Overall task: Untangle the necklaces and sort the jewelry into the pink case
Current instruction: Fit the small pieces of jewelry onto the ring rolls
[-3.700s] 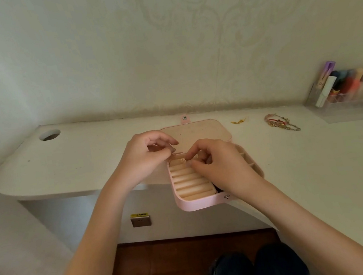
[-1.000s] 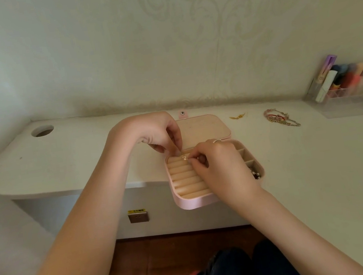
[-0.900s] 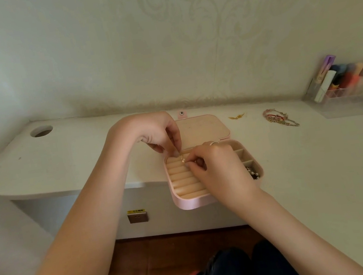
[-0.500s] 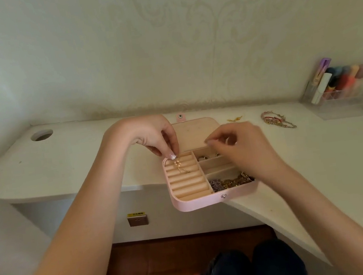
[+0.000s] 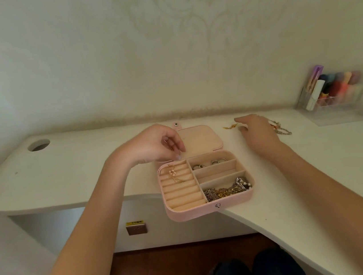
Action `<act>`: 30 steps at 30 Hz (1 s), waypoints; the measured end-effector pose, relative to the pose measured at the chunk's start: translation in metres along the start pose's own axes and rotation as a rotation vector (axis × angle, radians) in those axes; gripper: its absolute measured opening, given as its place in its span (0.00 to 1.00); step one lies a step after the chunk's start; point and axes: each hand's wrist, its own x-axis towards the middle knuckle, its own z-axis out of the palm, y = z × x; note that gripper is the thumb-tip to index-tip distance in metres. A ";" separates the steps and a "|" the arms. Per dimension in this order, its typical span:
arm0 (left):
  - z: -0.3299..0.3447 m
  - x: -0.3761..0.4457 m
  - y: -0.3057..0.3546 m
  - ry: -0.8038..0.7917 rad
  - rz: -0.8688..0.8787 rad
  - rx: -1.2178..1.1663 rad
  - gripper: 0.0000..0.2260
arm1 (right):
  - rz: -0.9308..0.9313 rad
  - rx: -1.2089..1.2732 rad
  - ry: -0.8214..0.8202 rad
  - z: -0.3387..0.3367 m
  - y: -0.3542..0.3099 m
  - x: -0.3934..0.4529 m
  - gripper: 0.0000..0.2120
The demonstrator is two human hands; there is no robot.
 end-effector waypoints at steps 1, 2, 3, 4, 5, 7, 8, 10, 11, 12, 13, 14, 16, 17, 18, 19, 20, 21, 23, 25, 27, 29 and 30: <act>0.004 0.001 -0.001 0.015 0.013 -0.010 0.10 | -0.012 -0.027 0.001 0.003 0.000 0.004 0.17; 0.007 0.002 -0.001 0.033 0.030 -0.023 0.10 | -0.019 -0.041 0.007 0.006 0.000 0.007 0.16; 0.010 0.003 -0.001 0.052 0.046 -0.038 0.10 | -0.027 -0.043 0.018 0.008 -0.001 0.011 0.15; 0.012 0.005 -0.001 0.070 0.062 -0.050 0.11 | -0.034 -0.038 0.033 0.009 -0.001 0.013 0.13; 0.014 0.006 -0.001 0.084 0.074 -0.058 0.11 | -0.033 -0.031 0.047 0.010 -0.001 0.015 0.11; 0.018 0.011 0.000 0.106 0.091 -0.070 0.11 | -0.025 -0.028 0.066 0.009 -0.001 0.014 0.08; 0.020 0.013 0.001 0.117 0.098 -0.076 0.10 | -0.026 -0.027 0.073 0.009 0.000 0.013 0.07; 0.024 0.019 0.004 0.151 0.117 -0.082 0.10 | -0.051 0.025 0.091 0.009 0.003 0.010 0.05; 0.026 0.021 0.005 0.179 0.125 -0.083 0.10 | -0.065 0.095 0.100 0.008 0.004 0.009 0.04; 0.027 0.024 0.006 0.217 0.128 -0.083 0.10 | -0.071 0.189 0.107 0.005 0.003 0.006 0.03; 0.027 0.026 0.008 0.260 0.129 -0.089 0.09 | -0.075 0.287 0.112 0.001 0.000 0.004 0.01; 0.027 0.028 0.011 0.303 0.132 -0.114 0.08 | -0.088 0.374 0.108 -0.004 -0.004 0.001 0.00; 0.028 0.031 0.018 0.367 0.146 -0.206 0.06 | -0.121 0.542 0.063 -0.017 -0.015 -0.008 0.03; 0.028 0.033 0.021 0.383 0.149 -0.255 0.06 | -0.139 0.628 0.022 -0.024 -0.021 -0.013 0.04; 0.029 0.035 0.025 0.383 0.146 -0.298 0.06 | -0.160 0.701 -0.021 -0.031 -0.027 -0.019 0.06; 0.031 0.036 0.029 0.364 0.137 -0.333 0.06 | -0.185 0.761 -0.059 -0.037 -0.032 -0.025 0.07; 0.032 0.037 0.031 0.324 0.126 -0.359 0.08 | -0.211 0.811 -0.091 -0.043 -0.036 -0.031 0.08; 0.034 0.038 0.034 0.267 0.115 -0.371 0.09 | -0.235 0.858 -0.117 -0.048 -0.040 -0.036 0.08; 0.039 0.037 0.038 0.139 0.096 -0.388 0.09 | -0.277 0.912 -0.145 -0.057 -0.045 -0.045 0.08; 0.045 0.035 0.041 0.062 0.087 -0.470 0.09 | -0.302 0.906 -0.145 -0.060 -0.045 -0.051 0.09; 0.050 0.033 0.045 0.051 0.092 -0.571 0.07 | -0.301 0.884 -0.143 -0.061 -0.042 -0.055 0.10; 0.051 0.030 0.049 0.041 0.083 -0.630 0.06 | -0.286 0.866 -0.138 -0.061 -0.037 -0.058 0.10; 0.052 0.029 0.051 0.033 0.073 -0.656 0.06 | -0.276 0.861 -0.138 -0.061 -0.036 -0.059 0.11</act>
